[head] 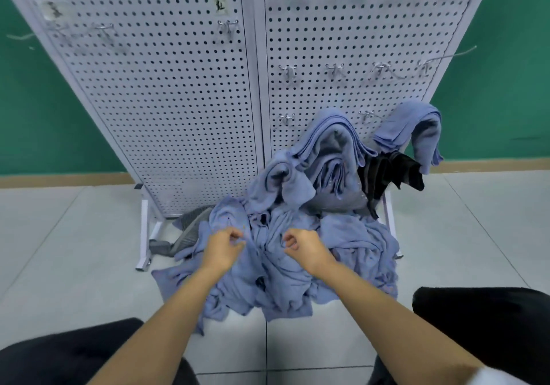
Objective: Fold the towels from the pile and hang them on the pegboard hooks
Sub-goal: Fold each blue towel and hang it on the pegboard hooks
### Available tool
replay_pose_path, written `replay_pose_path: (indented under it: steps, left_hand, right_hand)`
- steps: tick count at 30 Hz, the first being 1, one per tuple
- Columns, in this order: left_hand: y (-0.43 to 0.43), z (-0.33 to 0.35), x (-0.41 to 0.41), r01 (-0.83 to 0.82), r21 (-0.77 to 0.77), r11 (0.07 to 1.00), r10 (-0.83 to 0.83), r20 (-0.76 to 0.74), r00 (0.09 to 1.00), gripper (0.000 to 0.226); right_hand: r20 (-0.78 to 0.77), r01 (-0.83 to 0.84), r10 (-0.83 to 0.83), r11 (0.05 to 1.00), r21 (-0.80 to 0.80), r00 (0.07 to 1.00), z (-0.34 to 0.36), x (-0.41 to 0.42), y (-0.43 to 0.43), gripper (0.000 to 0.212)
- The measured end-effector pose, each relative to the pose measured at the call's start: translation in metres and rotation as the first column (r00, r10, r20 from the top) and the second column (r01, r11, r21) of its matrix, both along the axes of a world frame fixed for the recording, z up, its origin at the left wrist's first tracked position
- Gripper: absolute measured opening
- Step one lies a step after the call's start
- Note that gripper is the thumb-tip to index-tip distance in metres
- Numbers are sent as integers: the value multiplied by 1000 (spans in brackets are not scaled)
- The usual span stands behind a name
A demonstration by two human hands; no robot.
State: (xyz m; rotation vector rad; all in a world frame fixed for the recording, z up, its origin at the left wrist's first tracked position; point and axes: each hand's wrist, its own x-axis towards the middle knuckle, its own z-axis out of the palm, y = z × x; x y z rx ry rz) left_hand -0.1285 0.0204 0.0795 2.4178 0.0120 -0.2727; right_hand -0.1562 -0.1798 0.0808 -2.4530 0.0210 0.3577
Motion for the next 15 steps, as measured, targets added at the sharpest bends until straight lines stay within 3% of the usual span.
replay_pose_path:
  steps: [6, 8, 11, 15]
  left_hand:
    - [13, -69, -15, 191, 115, 975, -172, -159, 972, 34]
    - [7, -87, -17, 225, 161, 961, -193, -193, 962, 42]
    - [-1, -108, -18, 248, 248, 936, -199, -207, 958, 48]
    - [2, -125, -12, 190, 227, 955, -159, -149, 976, 23]
  right_hand:
    - [-128, -170, 158, 982, -87, 979, -61, -4, 41, 20]
    - [-160, -229, 204, 960, -159, 966, -75, 2, 49, 9]
    - [-147, -244, 218, 952, -186, 965, -93, 9, 56, 12]
    - [-124, -191, 170, 963, -192, 978, -108, 17, 60, 15]
